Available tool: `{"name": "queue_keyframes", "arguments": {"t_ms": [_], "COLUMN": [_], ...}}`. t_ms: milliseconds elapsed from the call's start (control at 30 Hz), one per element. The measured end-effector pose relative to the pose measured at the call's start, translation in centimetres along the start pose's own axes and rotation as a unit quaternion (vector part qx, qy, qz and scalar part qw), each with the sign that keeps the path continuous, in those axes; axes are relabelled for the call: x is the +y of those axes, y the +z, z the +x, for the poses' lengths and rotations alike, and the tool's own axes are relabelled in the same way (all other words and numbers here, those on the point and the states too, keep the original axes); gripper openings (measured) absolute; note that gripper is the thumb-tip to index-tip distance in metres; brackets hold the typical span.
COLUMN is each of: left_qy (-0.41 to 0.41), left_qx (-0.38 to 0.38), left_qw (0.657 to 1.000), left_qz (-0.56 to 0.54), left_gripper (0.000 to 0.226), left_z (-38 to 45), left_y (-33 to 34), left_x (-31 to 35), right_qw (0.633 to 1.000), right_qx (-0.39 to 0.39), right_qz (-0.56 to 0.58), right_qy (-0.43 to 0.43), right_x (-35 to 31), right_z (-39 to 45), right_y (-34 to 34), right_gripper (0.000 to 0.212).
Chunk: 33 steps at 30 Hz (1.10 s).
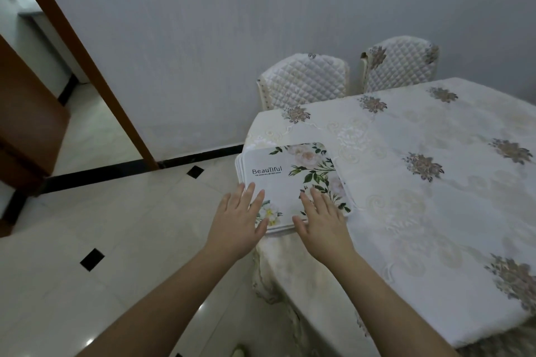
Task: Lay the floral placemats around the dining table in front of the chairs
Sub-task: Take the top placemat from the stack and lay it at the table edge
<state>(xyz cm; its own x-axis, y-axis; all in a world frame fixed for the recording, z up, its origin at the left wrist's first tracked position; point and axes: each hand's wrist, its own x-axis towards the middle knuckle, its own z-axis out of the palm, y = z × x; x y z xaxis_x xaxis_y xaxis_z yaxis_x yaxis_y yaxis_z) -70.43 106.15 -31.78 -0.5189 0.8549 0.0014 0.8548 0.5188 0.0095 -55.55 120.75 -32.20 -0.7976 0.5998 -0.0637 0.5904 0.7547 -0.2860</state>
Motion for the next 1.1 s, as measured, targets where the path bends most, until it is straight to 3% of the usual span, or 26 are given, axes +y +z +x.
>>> {"name": "queue_keyframes", "arguments": {"t_ms": [567, 800, 967, 1100], "left_qy": [-0.055, -0.075, -0.109, -0.087], "left_qx": [-0.115, -0.15, -0.136, -0.102], "left_qw": [0.991, 0.983, 0.975, 0.976], "left_qz": [-0.029, -0.075, -0.136, -0.174], "left_gripper": [0.062, 0.067, 0.068, 0.065], "left_z": [8.0, 9.2, 9.7, 9.7], "left_y": [8.6, 11.0, 11.5, 11.8], "left_x": [-3.6, -3.5, -2.8, -2.3], "right_qw": [0.993, 0.985, 0.971, 0.975], "right_qx": [-0.083, -0.067, -0.086, -0.039], "right_qz": [-0.01, -0.035, 0.027, 0.057], "right_qy": [0.086, 0.158, 0.219, 0.211], "right_x": [6.1, 9.0, 10.2, 10.2], "right_z": [13.1, 13.9, 13.9, 13.7], "right_y": [5.3, 6.9, 7.3, 7.4], "right_gripper": [0.066, 0.077, 0.096, 0.092]}}
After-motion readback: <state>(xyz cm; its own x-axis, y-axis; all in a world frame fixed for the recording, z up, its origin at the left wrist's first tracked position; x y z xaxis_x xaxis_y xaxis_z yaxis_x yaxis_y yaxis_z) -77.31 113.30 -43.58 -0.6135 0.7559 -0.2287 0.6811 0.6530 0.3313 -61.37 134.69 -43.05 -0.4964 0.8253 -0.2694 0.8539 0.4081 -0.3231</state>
